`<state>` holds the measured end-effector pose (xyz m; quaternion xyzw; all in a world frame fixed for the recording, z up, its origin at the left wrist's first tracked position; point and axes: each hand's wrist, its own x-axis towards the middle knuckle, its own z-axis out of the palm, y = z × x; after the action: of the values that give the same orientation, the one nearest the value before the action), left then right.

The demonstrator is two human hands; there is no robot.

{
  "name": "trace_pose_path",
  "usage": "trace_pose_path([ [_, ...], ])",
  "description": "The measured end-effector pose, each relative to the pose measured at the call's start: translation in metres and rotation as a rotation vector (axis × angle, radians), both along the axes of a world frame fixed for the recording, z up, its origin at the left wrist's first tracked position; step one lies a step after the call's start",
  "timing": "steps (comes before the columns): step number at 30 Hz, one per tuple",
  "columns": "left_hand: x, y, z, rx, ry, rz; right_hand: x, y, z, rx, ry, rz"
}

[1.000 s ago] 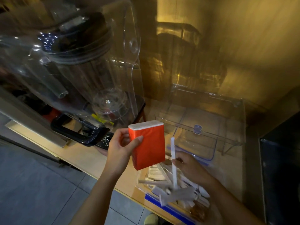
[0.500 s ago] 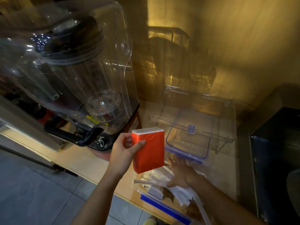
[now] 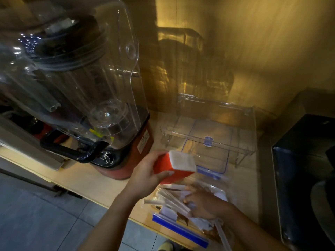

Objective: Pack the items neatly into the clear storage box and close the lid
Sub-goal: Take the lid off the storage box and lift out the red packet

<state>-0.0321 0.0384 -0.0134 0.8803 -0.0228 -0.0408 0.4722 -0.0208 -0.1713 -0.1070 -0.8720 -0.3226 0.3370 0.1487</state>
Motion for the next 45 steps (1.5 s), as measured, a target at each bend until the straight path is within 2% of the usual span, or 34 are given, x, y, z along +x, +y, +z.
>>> trace_pose_path([
  [2, 0.003, -0.008, -0.007, 0.113, -0.047, -0.058, -0.002, -0.003, -0.001, -0.012, -0.038, -0.125],
  [4, 0.005, -0.016, -0.014, 0.118, -0.051, -0.075, -0.003, -0.005, -0.003, -0.004, -0.036, -0.236],
  [7, 0.010, -0.020, -0.026, 0.243, -0.074, -0.138, 0.000, -0.006, -0.004, -0.024, 0.013, -0.299],
  [9, 0.012, -0.023, -0.033, 0.340, -0.105, -0.216, 0.003, -0.006, -0.004, -0.063, 0.050, -0.280],
  [17, 0.023, -0.042, -0.058, 0.472, -0.058, -0.393, -0.002, -0.008, 0.005, -0.033, 0.167, -0.053],
  [20, 0.023, -0.051, -0.065, 0.626, -0.039, -0.399, -0.004, -0.011, 0.009, -0.023, 0.234, -0.107],
  [23, 0.021, -0.054, -0.071, 0.693, -0.069, -0.451, -0.008, -0.016, 0.011, 0.089, 0.178, -0.343],
  [26, 0.022, -0.049, -0.070, 0.583, -0.091, -0.457, -0.005, -0.024, 0.009, 0.283, 0.102, -0.714],
  [28, 0.022, -0.044, -0.068, 0.487, -0.101, -0.454, -0.001, -0.025, 0.009, 0.407, 0.203, -0.854],
  [30, 0.021, -0.040, -0.066, 0.435, -0.111, -0.465, 0.000, -0.022, 0.007, 0.541, 0.316, -0.847],
  [32, 0.018, -0.039, -0.065, 0.438, -0.122, -0.456, -0.003, -0.016, 0.003, 0.705, 0.443, -0.926],
  [34, 0.011, -0.039, -0.066, 0.513, -0.150, -0.413, -0.004, -0.012, -0.002, 0.783, 0.492, -1.018],
  [37, 0.001, -0.037, -0.070, 0.666, -0.158, -0.321, -0.002, -0.008, -0.006, 0.773, 0.519, -1.074],
  [40, -0.005, -0.034, -0.074, 0.671, -0.149, -0.260, 0.000, -0.007, 0.000, 0.703, 0.573, -1.020],
  [45, -0.010, -0.036, -0.086, 0.727, -0.008, -0.326, 0.006, 0.001, 0.007, 0.553, 0.525, -1.057],
])
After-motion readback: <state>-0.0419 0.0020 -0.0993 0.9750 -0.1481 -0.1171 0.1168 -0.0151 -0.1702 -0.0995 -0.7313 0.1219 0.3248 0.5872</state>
